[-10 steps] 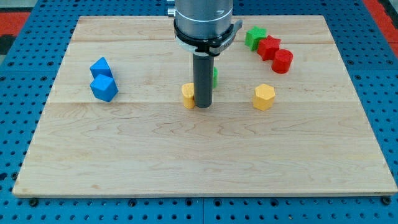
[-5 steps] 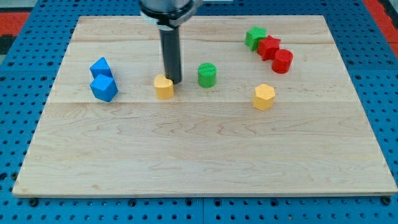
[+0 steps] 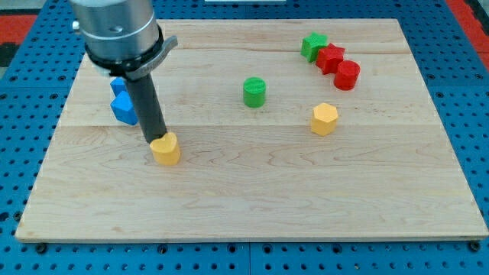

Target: Slide the yellow heart towards the bottom center

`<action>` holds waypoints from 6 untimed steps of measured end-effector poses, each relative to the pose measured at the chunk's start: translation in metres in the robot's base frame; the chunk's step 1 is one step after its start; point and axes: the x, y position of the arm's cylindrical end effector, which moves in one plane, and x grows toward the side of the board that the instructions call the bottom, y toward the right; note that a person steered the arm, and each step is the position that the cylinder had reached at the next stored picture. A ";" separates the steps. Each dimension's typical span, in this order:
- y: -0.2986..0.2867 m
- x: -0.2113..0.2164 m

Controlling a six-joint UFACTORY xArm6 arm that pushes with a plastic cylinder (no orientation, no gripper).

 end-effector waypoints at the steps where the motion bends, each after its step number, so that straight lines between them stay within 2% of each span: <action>1: 0.029 0.019; 2: 0.058 0.046; 3: 0.021 0.044; 4: 0.014 0.075; 5: 0.068 0.076; 6: 0.053 0.073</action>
